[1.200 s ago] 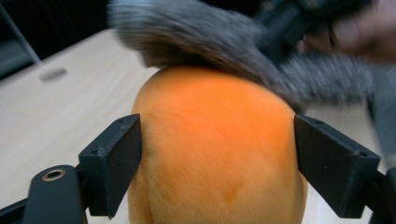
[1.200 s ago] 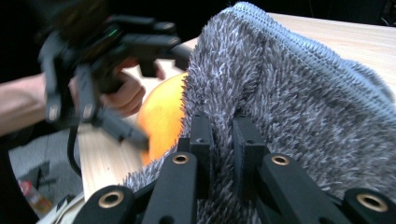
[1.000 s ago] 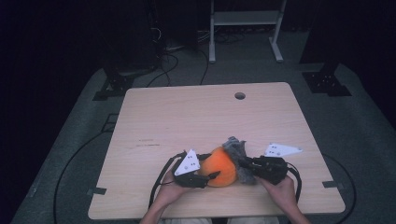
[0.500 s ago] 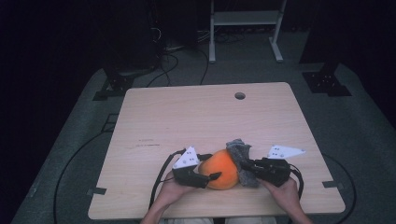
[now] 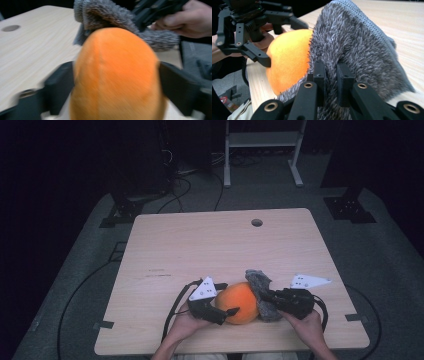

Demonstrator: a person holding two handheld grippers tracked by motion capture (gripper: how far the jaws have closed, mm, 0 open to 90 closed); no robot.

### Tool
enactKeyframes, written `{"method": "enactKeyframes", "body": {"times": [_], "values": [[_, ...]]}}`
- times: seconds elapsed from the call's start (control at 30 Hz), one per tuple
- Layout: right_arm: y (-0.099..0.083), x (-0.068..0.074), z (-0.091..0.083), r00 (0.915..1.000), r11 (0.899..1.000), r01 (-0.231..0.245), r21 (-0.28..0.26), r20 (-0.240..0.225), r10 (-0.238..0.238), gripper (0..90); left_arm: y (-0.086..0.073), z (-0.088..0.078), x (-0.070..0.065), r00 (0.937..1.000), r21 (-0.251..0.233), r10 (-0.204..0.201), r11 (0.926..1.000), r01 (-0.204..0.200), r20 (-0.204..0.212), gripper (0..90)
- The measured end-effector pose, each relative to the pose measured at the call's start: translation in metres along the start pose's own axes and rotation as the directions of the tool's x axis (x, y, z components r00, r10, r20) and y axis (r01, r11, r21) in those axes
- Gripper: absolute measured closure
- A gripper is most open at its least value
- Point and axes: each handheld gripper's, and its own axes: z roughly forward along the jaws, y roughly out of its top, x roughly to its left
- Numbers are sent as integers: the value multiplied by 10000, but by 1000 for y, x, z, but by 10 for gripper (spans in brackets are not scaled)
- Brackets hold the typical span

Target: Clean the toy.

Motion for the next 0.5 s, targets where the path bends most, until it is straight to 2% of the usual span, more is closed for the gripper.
{"method": "enactKeyframes", "body": {"times": [0.07,0.1,0.13,0.17,0.23,0.27,0.3,0.37,0.4,0.43,0.5], "values": [[3,-2,-4,9998,9998,-175,-57,113,176,796,1,0,-6,9969,32,788,9969,-788,-15,341],[5,-1,-7,9998,9995,-180,-268,63,182,796,1,0,-8,9940,69,1096,9939,-1096,44,379],[8,3,-8,10000,9987,-41,-509,-73,37,796,1,0,-11,9884,107,1513,9884,-1514,112,407],[12,10,-8,9993,9968,240,-757,-271,-261,796,1,1,-12,9853,86,1707,9853,-1707,104,420],[15,16,-6,9968,9944,639,-837,-418,-676,796,1,1,-15,9767,202,2142,9765,-2145,120,431],[16,19,-3,9961,9948,772,-671,-372,-798,796,1,0,-14,9764,261,2154,9761,-2157,125,432],[14,17,0,9966,9960,676,-577,-421,-701,796,1,0,-13,9758,329,2183,9752,-2187,141,432],[9,7,0,9986,9983,202,-540,-476,-228,797,-1,-1,-12,9770,294,2127,9766,-2131,146,433],[8,6,0,9990,9986,139,-501,-414,-159,797,-1,-1,-12,9786,257,2053,9783,-2057,175,433],[4,0,-3,9997,9993,-142,-358,-188,135,797,-2,-1,-12,9809,185,1939,9808,-1942,179,431],[3,-1,-4,9996,9992,-218,-324,-183,212,798,-1,-1,-11,9834,121,1807,9834,-1810,173,416]]}}
